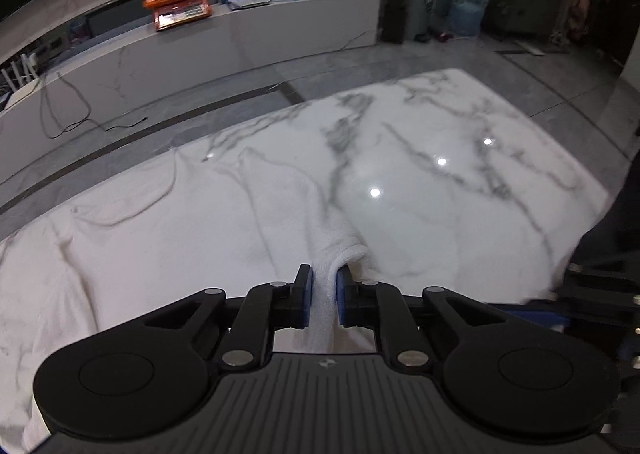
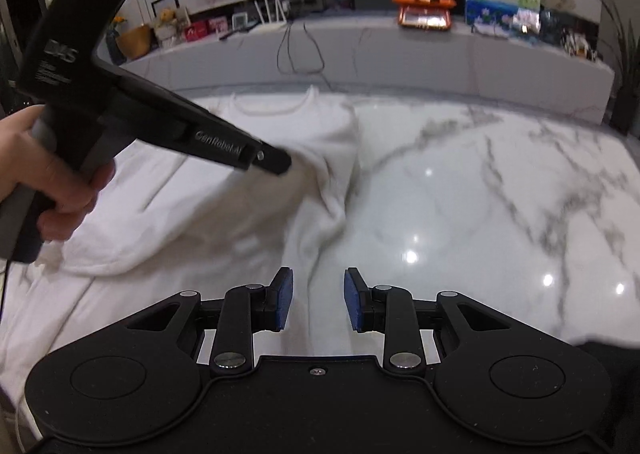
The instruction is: Fold clothes
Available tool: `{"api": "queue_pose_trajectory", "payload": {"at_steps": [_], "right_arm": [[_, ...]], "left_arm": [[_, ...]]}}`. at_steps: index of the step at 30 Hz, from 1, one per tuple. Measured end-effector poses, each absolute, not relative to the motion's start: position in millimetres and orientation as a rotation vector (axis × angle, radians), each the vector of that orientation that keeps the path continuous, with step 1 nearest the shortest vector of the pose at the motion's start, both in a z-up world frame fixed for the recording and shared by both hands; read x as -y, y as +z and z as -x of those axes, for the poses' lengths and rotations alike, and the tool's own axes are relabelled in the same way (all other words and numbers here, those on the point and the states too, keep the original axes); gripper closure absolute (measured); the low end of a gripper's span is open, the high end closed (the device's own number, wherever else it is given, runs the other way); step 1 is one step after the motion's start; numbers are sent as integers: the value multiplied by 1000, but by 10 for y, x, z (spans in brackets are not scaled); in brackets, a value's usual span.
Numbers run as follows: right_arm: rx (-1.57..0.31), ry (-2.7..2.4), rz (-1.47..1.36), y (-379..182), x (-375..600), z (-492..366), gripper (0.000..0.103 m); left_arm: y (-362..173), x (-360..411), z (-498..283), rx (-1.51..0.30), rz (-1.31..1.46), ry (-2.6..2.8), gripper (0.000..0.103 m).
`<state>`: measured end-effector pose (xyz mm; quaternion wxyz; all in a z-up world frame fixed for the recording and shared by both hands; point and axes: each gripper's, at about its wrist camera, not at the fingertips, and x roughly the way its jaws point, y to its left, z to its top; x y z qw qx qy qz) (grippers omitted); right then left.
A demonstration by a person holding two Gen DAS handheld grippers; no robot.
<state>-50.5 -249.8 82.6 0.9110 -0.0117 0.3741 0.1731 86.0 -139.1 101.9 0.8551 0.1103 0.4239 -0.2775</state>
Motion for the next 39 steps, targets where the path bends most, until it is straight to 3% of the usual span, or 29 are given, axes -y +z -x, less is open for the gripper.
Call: {"api": "queue_pose_trajectory", "payload": {"at_steps": [9, 11, 12, 24, 26, 30, 39], "right_arm": [[-724, 311, 106, 785, 2350, -22, 76], [-746, 293, 100, 774, 2379, -172, 98], [-755, 285, 94, 777, 2404, -209, 100], [-852, 267, 29, 576, 2816, -499, 100], [-860, 270, 11, 529, 2862, -494, 99], [-861, 256, 9, 618, 2920, -391, 84], [-868, 197, -20, 799, 3043, 76, 84]], "left_arm": [[1119, 1357, -1021, -871, -138, -666, 92], [1099, 1339, -1057, -873, -124, -669, 92], [1078, 1336, -1082, -873, -118, -670, 92], [576, 1673, -1060, -959, -143, -793, 91], [567, 1638, -997, -949, -159, -805, 83], [682, 1458, -788, -926, -158, -790, 62], [863, 677, -35, -887, -269, -596, 56]]}}
